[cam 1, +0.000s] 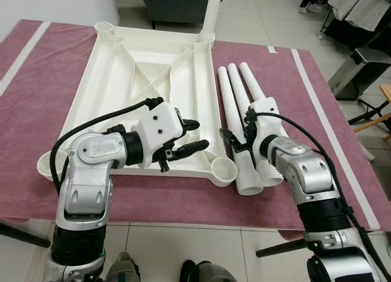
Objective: Building children table
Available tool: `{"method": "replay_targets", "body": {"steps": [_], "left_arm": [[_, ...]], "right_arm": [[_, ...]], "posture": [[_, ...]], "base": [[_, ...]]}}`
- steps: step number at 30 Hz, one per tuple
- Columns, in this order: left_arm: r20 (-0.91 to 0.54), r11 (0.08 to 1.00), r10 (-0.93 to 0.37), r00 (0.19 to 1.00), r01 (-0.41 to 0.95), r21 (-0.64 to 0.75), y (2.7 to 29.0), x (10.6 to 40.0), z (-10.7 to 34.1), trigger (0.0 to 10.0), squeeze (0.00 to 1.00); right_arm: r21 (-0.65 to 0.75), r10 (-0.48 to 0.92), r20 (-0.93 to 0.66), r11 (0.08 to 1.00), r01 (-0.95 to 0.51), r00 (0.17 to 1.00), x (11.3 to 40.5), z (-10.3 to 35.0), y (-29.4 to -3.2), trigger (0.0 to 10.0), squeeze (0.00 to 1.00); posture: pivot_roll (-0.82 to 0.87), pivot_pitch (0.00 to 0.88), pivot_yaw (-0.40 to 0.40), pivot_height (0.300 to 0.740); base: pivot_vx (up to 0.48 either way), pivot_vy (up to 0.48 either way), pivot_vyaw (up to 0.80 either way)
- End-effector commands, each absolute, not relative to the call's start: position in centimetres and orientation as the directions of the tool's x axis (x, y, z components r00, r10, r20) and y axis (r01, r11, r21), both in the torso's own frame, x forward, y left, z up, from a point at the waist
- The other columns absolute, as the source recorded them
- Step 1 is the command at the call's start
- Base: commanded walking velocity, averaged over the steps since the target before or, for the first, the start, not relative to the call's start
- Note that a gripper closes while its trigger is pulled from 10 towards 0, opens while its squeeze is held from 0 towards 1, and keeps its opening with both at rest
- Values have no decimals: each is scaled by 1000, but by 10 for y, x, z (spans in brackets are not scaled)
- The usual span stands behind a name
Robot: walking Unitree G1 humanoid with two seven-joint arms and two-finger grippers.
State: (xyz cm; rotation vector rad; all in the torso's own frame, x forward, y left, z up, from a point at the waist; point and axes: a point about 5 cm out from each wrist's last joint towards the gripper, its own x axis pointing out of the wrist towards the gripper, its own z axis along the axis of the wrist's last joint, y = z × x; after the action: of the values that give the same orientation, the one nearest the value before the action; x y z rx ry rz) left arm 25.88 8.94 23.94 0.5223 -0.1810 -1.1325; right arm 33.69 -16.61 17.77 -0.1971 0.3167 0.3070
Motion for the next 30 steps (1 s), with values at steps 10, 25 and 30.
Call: {"method": "replay_targets", "body": {"steps": [10, 25, 30], "left_arm": [[16, 586, -744, 668, 640, 498, 99, 270, 244, 10000, 0], [14, 586, -743, 669, 640, 498, 98, 270, 243, 10000, 0], [13, 584, -744, 668, 640, 500, 97, 270, 243, 10000, 0]], "right_arm": [[-3, 157, -508, 983, -184, 847, 334, 141, -182, 9490, 0], [-36, -31, -529, 999, 14, 848, 335, 129, -209, 10000, 0], [63, -11, -575, 996, 58, 818, 329, 118, -209, 10000, 0]], "posture": [[82, 158, -69, 740], [80, 155, -62, 740], [84, 154, -60, 740]], "base": [[0, 0, 0], [0, 0, 0], [0, 0, 0]]}}
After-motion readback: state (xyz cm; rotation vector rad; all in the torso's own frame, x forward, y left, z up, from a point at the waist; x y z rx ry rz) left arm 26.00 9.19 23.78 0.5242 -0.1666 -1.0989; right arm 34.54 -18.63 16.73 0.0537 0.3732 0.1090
